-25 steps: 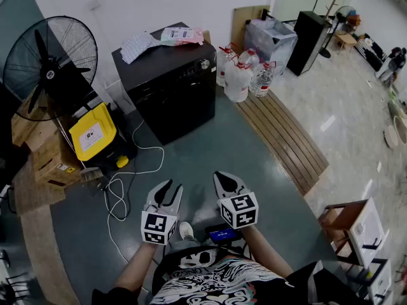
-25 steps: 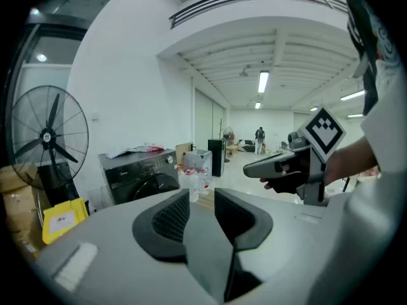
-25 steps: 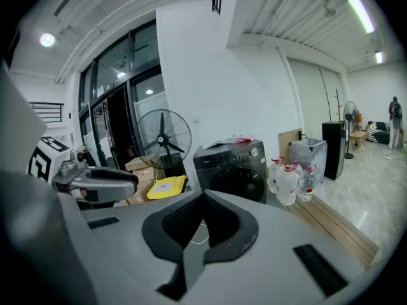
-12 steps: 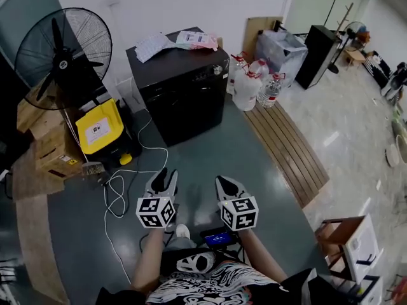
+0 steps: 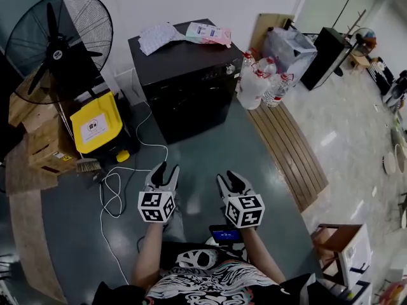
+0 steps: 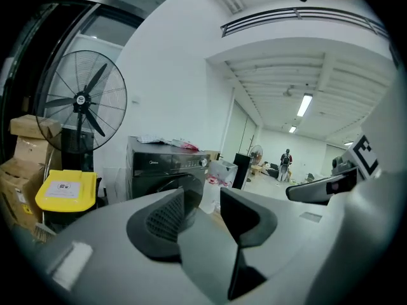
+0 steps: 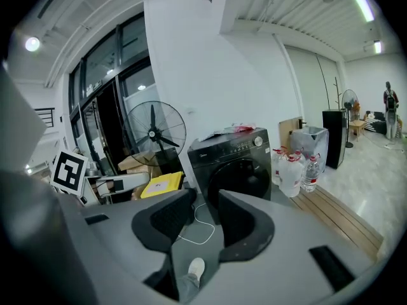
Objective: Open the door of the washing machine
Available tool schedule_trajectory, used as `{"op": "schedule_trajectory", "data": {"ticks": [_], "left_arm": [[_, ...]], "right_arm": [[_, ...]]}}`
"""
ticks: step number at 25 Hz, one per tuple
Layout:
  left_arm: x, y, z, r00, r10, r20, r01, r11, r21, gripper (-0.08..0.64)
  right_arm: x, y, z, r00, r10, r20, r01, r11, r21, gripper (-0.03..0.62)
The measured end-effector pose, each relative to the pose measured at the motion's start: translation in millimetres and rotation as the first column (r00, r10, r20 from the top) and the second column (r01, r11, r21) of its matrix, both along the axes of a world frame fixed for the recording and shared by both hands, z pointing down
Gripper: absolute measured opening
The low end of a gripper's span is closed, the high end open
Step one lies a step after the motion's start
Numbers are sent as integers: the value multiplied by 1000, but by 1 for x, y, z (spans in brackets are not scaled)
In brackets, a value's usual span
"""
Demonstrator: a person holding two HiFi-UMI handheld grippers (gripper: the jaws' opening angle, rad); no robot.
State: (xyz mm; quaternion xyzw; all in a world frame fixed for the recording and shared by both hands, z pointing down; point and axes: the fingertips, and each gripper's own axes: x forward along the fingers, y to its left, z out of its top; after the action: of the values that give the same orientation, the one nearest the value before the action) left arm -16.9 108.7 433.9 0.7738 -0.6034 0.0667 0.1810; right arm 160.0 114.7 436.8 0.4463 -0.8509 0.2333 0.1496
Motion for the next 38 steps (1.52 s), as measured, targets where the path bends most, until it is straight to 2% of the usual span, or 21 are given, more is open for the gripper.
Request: {"op": "schedule_trajectory", "data": {"ticks": [2, 4, 6, 12, 14, 18, 22, 29, 34, 38], "left_arm": [[-23, -38, 13, 1000, 7, -25, -7, 1000, -4, 178], [-47, -79, 30, 995, 13, -97, -15, 1000, -18, 173], [-65, -118, 53, 991, 51, -121, -59, 996, -61, 172], [-107, -207, 109, 971, 234, -54, -240, 956, -168, 172], [-119, -235, 134, 962, 272, -39, -274, 942, -194, 172], [-131, -274, 184, 945, 326, -25, -323, 916, -240, 172], [-125, -297, 215, 918, 396, -15, -384, 881, -277, 172], [-114, -326, 255, 912, 409, -30, -398, 865, -304, 172], [-110, -341, 284, 910, 413, -13, -395, 861, -321, 172], [-99, -348, 299, 887, 461, -4, -437, 838, -328, 173]], "right_arm": [[-21, -35, 12, 1000, 12, -15, -12, 1000, -3, 146], [-44, -75, 22, 999, 48, -5, -48, 999, 4, 147], [-69, -113, 33, 995, 96, -5, -96, 995, -18, 147], [-138, -208, 68, 980, 176, -94, -185, 978, -97, 147], [-151, -234, 81, 971, 218, -96, -229, 966, -123, 146], [-175, -272, 110, 966, 230, -121, -247, 956, -155, 141], [-187, -298, 129, 965, 229, -128, -250, 952, -177, 135], [-173, -314, 148, 943, 302, -140, -325, 924, -199, 135], [-172, -311, 160, 943, 301, -146, -326, 921, -211, 135], [-175, -311, 174, 945, 297, -135, -322, 919, -228, 135]]}}
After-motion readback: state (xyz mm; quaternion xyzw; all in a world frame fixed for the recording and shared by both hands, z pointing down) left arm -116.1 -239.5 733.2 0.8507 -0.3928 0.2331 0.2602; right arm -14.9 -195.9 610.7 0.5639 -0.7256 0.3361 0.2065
